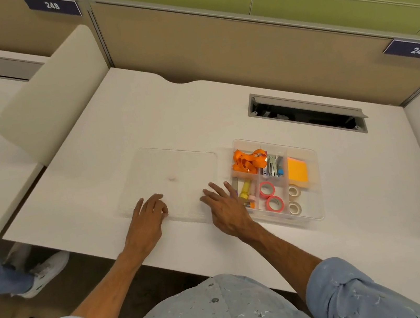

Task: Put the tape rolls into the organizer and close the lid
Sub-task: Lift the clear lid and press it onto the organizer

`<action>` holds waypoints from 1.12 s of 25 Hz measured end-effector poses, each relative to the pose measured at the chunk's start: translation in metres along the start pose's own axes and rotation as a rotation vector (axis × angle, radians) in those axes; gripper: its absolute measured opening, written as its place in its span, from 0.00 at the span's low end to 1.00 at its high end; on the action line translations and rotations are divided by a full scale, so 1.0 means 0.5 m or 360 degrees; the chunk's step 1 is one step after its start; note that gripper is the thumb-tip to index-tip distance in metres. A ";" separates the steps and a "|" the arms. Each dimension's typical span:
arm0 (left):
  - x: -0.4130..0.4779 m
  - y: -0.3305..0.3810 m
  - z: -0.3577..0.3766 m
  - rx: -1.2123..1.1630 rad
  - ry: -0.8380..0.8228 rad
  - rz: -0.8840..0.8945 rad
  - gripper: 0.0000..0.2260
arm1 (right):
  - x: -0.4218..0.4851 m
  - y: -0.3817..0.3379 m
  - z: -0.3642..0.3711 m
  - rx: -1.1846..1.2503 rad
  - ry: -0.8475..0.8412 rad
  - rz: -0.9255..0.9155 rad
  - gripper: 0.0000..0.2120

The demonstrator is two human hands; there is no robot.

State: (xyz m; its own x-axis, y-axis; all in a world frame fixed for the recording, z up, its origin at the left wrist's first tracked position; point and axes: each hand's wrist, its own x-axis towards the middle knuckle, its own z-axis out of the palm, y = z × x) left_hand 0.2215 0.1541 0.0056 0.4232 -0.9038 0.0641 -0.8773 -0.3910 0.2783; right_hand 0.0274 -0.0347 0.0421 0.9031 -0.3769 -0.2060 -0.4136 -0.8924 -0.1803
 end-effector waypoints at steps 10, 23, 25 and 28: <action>0.062 -0.029 -0.088 -0.0124 0.0700 0.0166 0.10 | 0.070 0.036 -0.057 0.0444 0.0457 0.0288 0.21; 0.203 -0.004 -0.168 -0.0798 0.1128 -0.0956 0.30 | 0.071 0.073 -0.157 0.1902 0.0781 0.0264 0.09; 0.208 0.027 -0.156 -0.0993 0.1041 -0.0871 0.25 | 0.045 0.109 -0.164 0.1953 0.0737 0.0278 0.10; 0.227 0.074 -0.136 -0.1170 0.0895 -0.0807 0.17 | 0.001 0.163 -0.163 0.2078 0.0806 0.0373 0.09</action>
State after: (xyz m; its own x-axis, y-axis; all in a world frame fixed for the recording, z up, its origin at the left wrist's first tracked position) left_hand 0.2526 0.0491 0.0884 0.9112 -0.3794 0.1603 -0.2948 -0.3289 0.8971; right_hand 0.0036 -0.1279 0.1056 0.6276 -0.7773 -0.0438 -0.1139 -0.0361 -0.9928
